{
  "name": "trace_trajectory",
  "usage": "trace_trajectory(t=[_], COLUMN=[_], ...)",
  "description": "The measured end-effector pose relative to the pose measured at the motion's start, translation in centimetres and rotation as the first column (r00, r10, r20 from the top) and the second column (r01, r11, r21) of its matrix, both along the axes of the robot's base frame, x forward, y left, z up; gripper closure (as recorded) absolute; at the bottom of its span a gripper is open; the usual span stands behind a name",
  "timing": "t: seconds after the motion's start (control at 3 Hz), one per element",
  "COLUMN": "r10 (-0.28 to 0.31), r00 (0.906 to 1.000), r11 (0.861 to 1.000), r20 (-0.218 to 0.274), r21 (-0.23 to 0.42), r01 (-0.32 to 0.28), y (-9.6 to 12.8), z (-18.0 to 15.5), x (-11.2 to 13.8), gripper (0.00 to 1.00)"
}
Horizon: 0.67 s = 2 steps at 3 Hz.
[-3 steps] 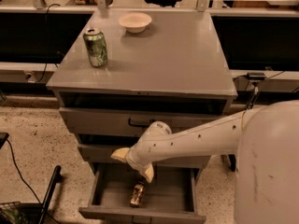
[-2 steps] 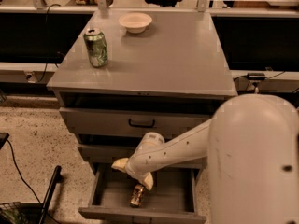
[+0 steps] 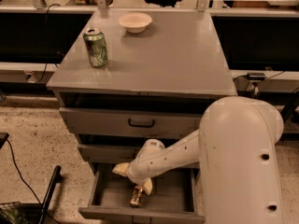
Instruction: Pick orange can from bottom drawer and place on counter
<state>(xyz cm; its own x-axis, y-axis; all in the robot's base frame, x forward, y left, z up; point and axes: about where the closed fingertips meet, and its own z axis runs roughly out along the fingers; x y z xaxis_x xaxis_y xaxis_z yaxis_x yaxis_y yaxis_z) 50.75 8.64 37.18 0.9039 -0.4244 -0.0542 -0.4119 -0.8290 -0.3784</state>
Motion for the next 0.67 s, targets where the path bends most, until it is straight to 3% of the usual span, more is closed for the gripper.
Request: trace_trajectory(t=[0.33,0.67], r10=[0.05,0.1], r00=[0.9986,0.9943], r11=[0.999,0.995], r20=[-0.019,-0.037], r21=[-0.001,0.017], r01=[-0.05,-0.1], y=[0.9,1.7], z=[-2.3,-6.8], x=[-0.1,0.5], gripper=[0.0,0.0])
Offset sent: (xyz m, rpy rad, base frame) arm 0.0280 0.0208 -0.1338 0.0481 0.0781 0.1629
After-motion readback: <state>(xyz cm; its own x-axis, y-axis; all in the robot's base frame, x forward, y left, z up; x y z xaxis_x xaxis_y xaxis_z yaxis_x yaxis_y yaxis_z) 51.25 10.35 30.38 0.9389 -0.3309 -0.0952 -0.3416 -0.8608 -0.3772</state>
